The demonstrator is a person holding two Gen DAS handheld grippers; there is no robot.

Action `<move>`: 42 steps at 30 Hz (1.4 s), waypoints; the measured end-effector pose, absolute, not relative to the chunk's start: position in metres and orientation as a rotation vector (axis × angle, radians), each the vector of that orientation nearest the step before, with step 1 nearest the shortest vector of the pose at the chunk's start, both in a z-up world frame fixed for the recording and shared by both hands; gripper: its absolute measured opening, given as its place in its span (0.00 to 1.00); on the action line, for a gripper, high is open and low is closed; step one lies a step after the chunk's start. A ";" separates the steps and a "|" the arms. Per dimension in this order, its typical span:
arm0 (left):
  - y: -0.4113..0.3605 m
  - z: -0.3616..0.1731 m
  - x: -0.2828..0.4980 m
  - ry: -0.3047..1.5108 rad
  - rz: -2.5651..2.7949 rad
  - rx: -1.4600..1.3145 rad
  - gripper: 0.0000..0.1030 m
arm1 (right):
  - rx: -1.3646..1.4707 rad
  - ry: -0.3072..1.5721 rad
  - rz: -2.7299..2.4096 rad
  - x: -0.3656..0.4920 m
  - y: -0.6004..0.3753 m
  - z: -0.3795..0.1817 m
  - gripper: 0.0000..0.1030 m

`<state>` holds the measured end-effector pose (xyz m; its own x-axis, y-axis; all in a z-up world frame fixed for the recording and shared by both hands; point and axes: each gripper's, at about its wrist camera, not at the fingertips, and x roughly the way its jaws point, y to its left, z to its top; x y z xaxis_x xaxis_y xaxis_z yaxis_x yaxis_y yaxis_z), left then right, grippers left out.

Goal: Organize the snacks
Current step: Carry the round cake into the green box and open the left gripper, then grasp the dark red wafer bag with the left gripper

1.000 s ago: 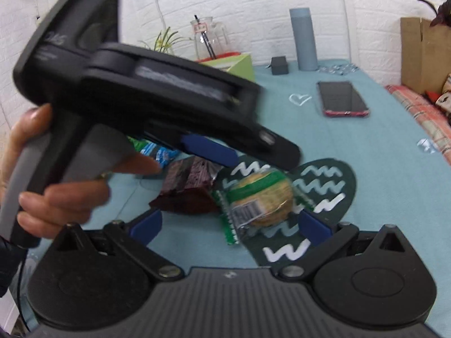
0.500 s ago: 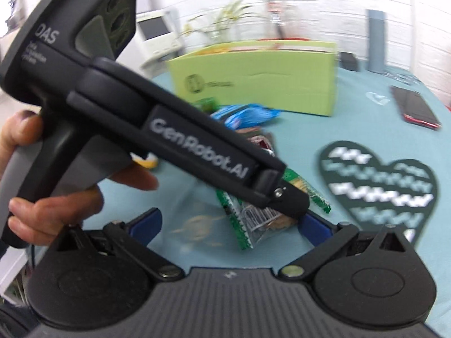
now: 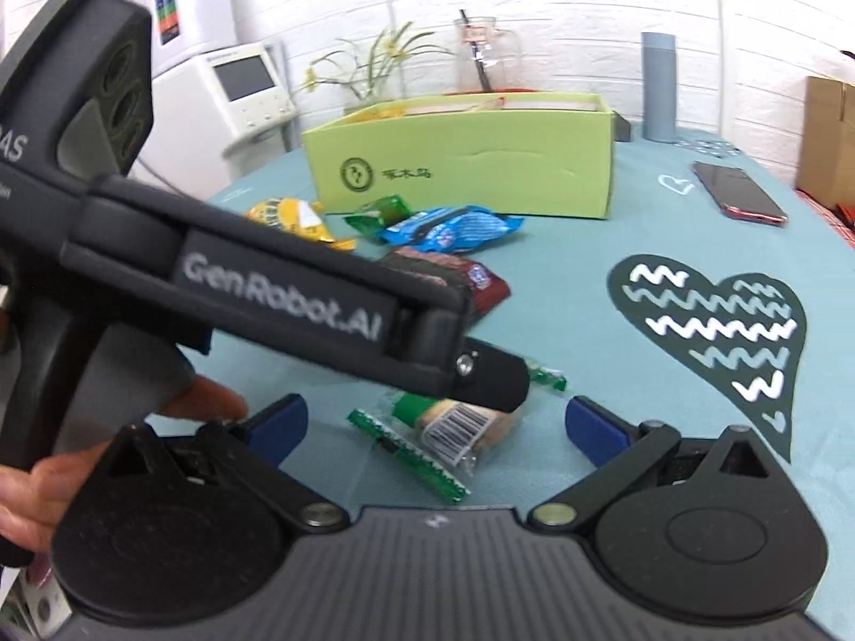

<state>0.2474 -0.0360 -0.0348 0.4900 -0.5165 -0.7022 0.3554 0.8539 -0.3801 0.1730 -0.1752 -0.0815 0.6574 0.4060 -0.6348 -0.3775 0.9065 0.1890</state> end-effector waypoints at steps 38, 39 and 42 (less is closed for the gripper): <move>-0.029 0.052 0.459 0.639 -0.429 -0.163 0.65 | 0.018 0.565 0.469 0.435 -0.177 -0.024 0.93; -0.029 0.057 0.453 0.633 -0.438 -0.166 0.65 | 0.006 0.549 0.457 0.429 -0.179 -0.020 0.93; -0.027 0.069 0.429 0.594 -0.449 -0.170 0.71 | -0.003 0.512 0.459 0.401 -0.187 -0.005 0.99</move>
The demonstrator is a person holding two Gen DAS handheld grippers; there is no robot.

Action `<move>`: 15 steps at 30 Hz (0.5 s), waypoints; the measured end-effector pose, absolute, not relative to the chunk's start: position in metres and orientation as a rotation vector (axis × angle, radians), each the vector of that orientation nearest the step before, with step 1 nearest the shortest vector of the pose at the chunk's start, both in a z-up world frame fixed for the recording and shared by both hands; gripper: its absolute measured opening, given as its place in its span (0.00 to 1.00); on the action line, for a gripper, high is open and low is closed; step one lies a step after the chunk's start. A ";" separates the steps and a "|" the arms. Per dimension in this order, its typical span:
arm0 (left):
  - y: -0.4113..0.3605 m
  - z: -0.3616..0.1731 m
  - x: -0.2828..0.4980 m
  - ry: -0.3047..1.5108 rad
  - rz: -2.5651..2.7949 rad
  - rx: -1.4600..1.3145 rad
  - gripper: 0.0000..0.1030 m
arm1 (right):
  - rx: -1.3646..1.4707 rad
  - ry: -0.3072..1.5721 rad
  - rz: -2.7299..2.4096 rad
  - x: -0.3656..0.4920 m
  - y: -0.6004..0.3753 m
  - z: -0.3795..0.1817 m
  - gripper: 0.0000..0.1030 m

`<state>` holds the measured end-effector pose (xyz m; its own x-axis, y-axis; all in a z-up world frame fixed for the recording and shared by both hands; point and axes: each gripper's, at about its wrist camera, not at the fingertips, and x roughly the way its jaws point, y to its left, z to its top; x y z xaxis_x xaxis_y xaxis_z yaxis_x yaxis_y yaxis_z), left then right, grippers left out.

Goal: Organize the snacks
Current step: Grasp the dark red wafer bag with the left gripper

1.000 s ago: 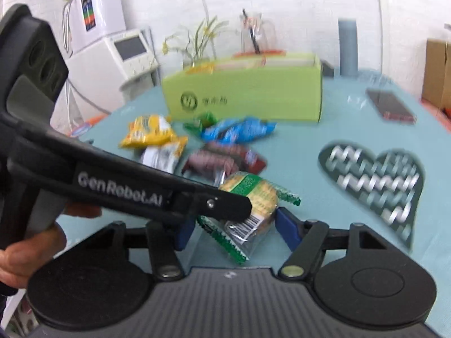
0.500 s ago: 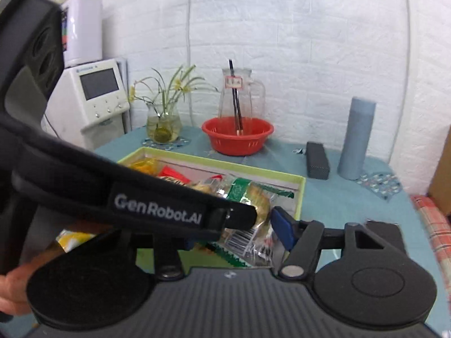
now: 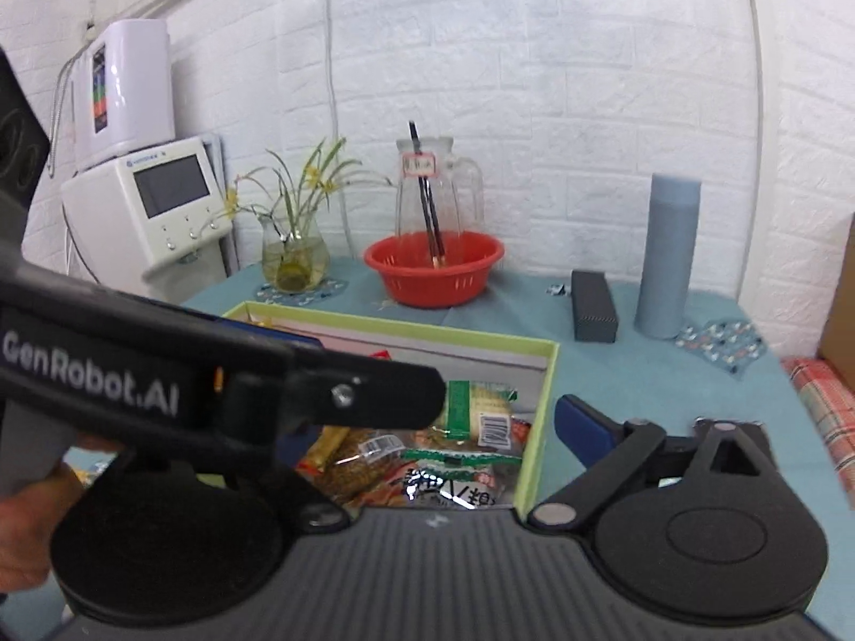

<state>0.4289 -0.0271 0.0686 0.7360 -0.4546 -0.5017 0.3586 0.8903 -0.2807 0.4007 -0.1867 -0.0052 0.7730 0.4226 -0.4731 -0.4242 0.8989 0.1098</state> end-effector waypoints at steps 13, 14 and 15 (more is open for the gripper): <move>0.010 0.013 0.288 0.692 -0.358 -0.171 0.85 | -0.086 0.656 0.647 0.252 -0.156 -0.049 0.99; 0.016 0.006 0.282 0.707 -0.342 -0.204 0.85 | -0.130 0.663 0.662 0.251 -0.146 -0.052 0.99; 0.021 0.001 0.276 0.714 -0.338 -0.235 0.85 | -0.171 0.656 0.676 0.250 -0.137 -0.053 0.99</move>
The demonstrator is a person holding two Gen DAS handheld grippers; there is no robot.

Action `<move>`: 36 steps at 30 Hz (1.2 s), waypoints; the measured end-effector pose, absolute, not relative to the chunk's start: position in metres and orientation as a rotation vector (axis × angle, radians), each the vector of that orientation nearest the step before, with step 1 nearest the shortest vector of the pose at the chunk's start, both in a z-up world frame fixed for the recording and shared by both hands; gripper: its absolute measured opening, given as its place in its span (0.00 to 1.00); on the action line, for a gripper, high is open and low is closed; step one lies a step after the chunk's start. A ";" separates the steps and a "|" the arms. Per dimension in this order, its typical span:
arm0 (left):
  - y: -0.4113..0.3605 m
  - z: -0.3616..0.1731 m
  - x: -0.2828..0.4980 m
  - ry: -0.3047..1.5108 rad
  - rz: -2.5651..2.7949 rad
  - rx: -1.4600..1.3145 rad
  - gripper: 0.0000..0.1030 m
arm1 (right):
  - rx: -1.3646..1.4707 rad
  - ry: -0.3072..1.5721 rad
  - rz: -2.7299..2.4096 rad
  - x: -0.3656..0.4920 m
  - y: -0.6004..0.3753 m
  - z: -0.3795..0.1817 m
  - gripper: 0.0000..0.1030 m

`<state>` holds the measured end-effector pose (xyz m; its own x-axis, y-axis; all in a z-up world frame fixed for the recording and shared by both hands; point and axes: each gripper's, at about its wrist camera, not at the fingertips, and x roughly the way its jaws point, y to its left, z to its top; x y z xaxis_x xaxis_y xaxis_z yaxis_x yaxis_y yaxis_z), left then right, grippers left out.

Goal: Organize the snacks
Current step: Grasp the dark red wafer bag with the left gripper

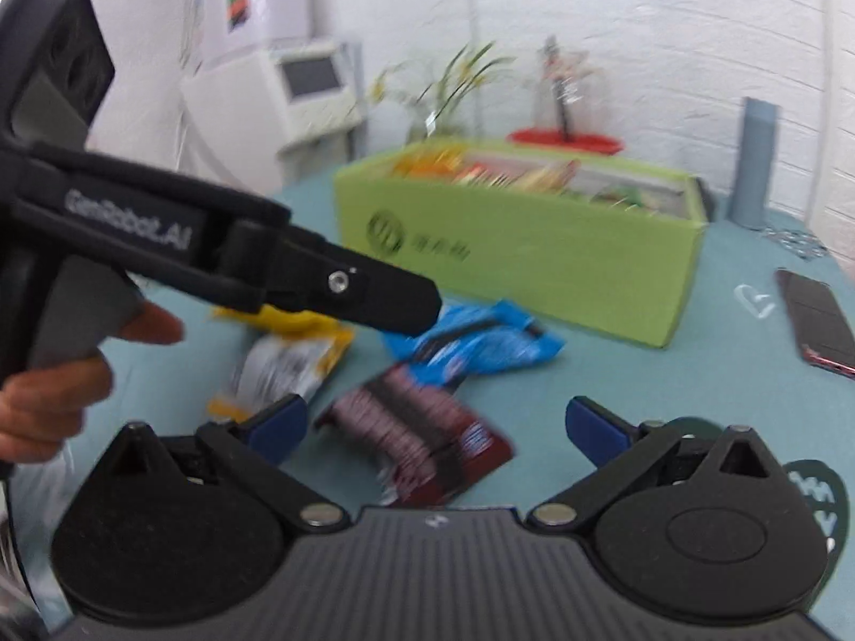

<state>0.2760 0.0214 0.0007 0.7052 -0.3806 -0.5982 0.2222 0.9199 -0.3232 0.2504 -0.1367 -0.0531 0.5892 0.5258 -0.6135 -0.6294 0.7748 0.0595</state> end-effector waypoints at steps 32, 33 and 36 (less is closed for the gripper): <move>0.002 -0.019 0.221 0.839 -0.506 -0.236 0.67 | -0.129 0.750 0.481 0.163 -0.106 -0.076 0.99; -0.002 -0.020 0.222 0.844 -0.494 -0.221 0.67 | -0.130 0.751 0.488 0.163 -0.107 -0.076 0.99; -0.011 -0.028 0.226 0.881 -0.476 -0.200 0.63 | -0.094 0.758 0.499 0.170 -0.113 -0.076 0.99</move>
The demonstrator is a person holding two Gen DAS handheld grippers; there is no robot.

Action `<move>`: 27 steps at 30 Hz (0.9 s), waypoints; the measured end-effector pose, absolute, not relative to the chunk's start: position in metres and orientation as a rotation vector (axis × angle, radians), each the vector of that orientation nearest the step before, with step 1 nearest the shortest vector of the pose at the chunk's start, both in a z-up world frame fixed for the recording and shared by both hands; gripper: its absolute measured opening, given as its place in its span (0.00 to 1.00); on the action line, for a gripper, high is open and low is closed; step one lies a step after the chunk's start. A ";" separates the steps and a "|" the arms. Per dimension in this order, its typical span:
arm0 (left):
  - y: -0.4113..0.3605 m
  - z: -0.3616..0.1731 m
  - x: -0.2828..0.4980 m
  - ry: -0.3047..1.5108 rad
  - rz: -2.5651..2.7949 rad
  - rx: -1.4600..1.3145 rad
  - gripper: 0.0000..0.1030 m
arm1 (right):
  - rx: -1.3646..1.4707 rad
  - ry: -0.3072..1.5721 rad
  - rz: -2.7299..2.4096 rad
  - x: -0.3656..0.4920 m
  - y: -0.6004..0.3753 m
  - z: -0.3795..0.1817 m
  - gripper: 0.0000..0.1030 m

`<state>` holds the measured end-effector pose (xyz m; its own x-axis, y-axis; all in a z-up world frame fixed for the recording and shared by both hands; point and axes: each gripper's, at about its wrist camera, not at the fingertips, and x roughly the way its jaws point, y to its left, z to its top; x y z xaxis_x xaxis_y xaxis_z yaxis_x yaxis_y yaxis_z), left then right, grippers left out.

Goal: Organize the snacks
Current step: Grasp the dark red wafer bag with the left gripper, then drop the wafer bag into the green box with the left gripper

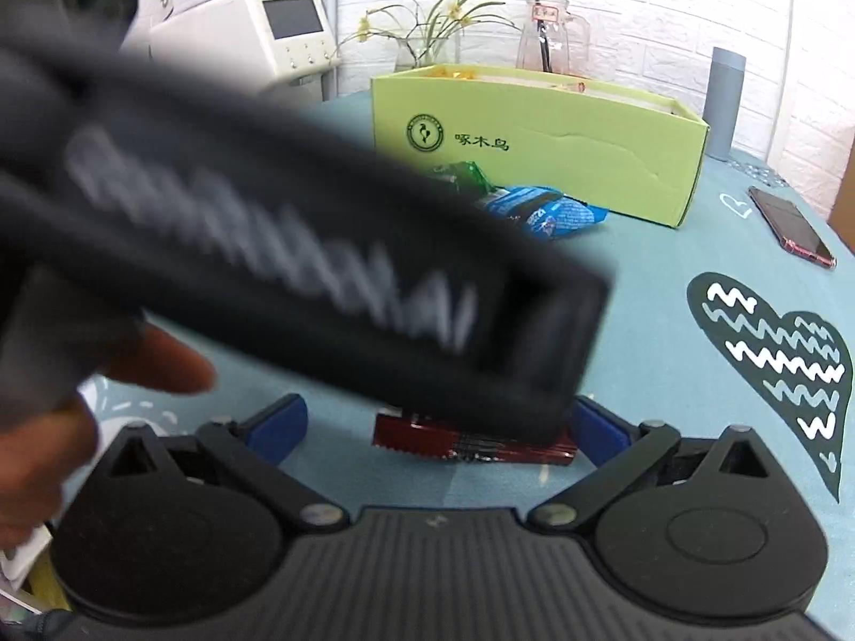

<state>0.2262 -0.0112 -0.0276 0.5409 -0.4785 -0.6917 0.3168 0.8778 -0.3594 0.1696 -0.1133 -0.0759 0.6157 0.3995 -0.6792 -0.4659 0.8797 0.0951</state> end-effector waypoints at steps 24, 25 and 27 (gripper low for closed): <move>-0.021 -0.037 0.228 0.899 -0.505 -0.178 0.66 | -0.141 0.744 0.519 0.169 -0.127 -0.084 0.98; -0.024 -0.037 0.226 0.885 -0.498 -0.152 0.53 | -0.130 0.739 0.541 0.168 -0.127 -0.082 0.92; -0.024 -0.038 0.225 0.865 -0.467 -0.114 0.36 | -0.135 0.712 0.543 0.164 -0.125 -0.077 0.71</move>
